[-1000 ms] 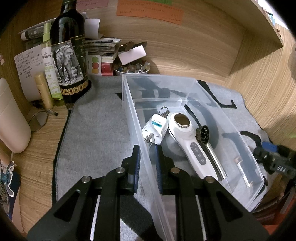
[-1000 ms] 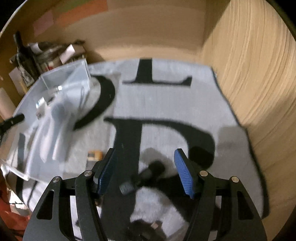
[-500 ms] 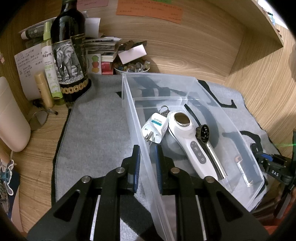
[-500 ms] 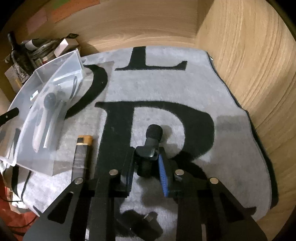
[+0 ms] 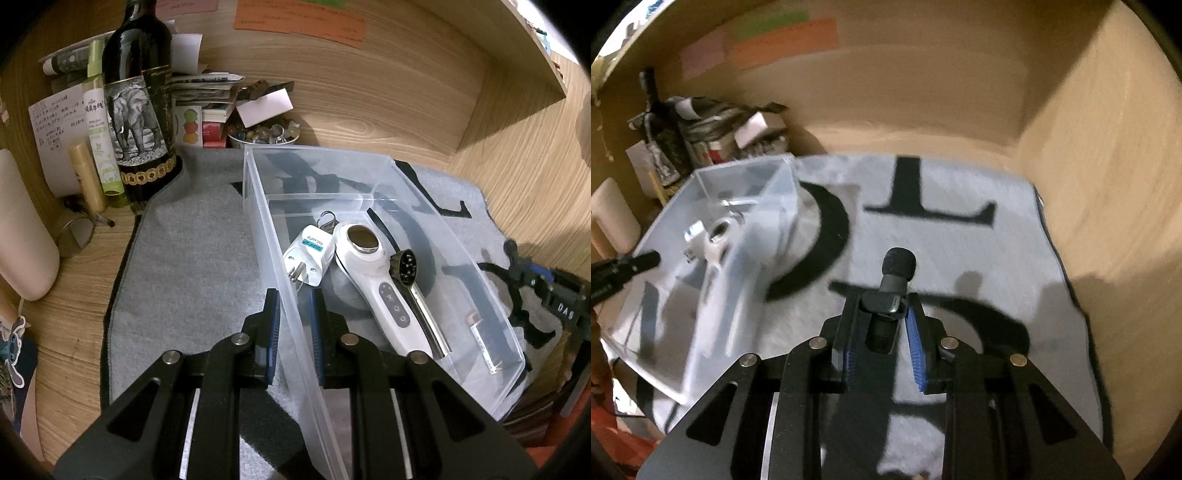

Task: Organize rigid objects
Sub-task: 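Carry the black cylinder into the box and open the right gripper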

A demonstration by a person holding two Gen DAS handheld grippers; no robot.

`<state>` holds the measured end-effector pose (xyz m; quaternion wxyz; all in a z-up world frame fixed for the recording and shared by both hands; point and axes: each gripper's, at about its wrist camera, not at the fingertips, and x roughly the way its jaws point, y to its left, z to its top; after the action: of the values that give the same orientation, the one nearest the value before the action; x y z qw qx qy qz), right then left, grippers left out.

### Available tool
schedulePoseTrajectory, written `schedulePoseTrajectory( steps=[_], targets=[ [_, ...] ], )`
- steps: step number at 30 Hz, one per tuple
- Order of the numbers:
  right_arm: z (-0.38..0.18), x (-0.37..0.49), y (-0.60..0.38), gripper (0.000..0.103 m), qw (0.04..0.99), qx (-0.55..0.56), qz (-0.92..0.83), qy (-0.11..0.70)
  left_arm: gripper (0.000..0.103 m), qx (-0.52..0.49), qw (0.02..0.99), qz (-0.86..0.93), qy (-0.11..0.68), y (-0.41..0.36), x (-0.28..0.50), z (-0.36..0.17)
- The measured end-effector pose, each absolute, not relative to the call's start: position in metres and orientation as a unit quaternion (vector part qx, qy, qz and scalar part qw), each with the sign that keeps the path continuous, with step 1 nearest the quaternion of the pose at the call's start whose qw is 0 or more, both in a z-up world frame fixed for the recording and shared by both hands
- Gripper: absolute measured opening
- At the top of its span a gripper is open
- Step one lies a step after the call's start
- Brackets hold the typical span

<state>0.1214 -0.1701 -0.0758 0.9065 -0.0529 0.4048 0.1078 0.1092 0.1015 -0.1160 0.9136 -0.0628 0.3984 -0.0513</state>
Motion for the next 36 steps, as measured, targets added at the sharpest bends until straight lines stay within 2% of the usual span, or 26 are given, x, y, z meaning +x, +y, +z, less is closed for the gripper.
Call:
schedulePoseTrajectory(
  steps=[18, 36],
  targets=[
    [-0.048, 0.139, -0.082, 0.022, 0.9, -0.101, 0.24, 0.35, 0.016, -0.066, 0.913, -0.053, 0.399, 0.101, 0.109, -0.116],
    [-0.075, 0.142, -0.01, 0.022, 0.834, -0.181, 0.331, 0.402, 0.016, -0.077, 0.914, -0.055, 0.395, 0.103, 0.108, -0.116]
  ],
)
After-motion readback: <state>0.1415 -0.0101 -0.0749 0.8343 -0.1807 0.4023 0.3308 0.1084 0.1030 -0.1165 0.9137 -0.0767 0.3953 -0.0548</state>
